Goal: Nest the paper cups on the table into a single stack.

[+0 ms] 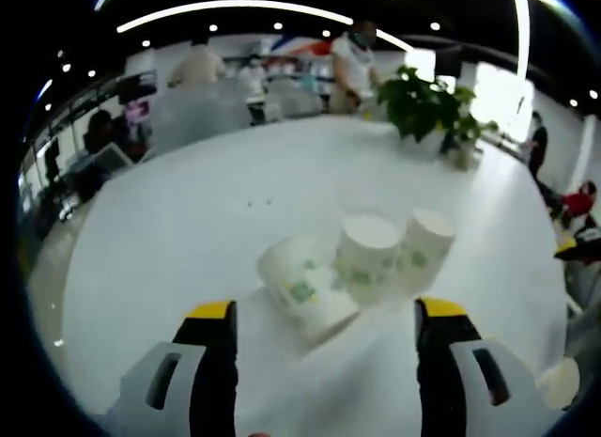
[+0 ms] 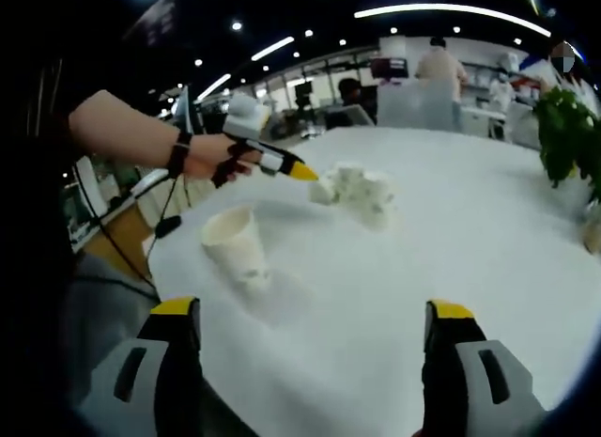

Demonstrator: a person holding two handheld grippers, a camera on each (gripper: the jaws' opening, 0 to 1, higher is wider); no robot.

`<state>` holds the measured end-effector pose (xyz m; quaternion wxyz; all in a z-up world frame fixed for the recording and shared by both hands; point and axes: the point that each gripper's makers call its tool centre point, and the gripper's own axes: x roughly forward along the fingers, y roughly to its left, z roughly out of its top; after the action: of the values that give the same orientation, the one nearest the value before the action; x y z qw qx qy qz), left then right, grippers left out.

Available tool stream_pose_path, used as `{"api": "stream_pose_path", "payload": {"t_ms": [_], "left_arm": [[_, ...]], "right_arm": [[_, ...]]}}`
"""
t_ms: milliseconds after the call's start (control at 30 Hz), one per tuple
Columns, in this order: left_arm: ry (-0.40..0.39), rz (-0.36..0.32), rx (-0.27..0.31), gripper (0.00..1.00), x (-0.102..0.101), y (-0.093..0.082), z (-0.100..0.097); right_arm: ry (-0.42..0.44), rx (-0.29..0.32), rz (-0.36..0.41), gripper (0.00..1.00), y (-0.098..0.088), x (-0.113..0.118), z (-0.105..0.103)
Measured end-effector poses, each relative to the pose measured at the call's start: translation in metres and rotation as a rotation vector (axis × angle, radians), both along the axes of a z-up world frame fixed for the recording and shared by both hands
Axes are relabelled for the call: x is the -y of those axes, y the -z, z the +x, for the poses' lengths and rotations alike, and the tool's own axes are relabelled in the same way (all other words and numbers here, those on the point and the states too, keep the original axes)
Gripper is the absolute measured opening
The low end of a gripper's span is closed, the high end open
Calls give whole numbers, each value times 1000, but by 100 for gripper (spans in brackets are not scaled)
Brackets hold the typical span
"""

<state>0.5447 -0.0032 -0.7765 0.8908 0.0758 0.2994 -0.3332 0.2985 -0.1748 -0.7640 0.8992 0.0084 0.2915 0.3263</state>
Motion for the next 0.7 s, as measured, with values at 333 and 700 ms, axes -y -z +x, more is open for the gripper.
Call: {"api": "stream_pose_path", "payload": {"t_ms": [333, 700], "left_arm": [[-23, -2, -18, 74, 2, 11, 12], [-40, 4, -22, 74, 4, 14, 24]], "right_arm": [[7, -17, 9, 97, 5, 6, -2], [-13, -6, 2, 97, 3, 5, 0]]}}
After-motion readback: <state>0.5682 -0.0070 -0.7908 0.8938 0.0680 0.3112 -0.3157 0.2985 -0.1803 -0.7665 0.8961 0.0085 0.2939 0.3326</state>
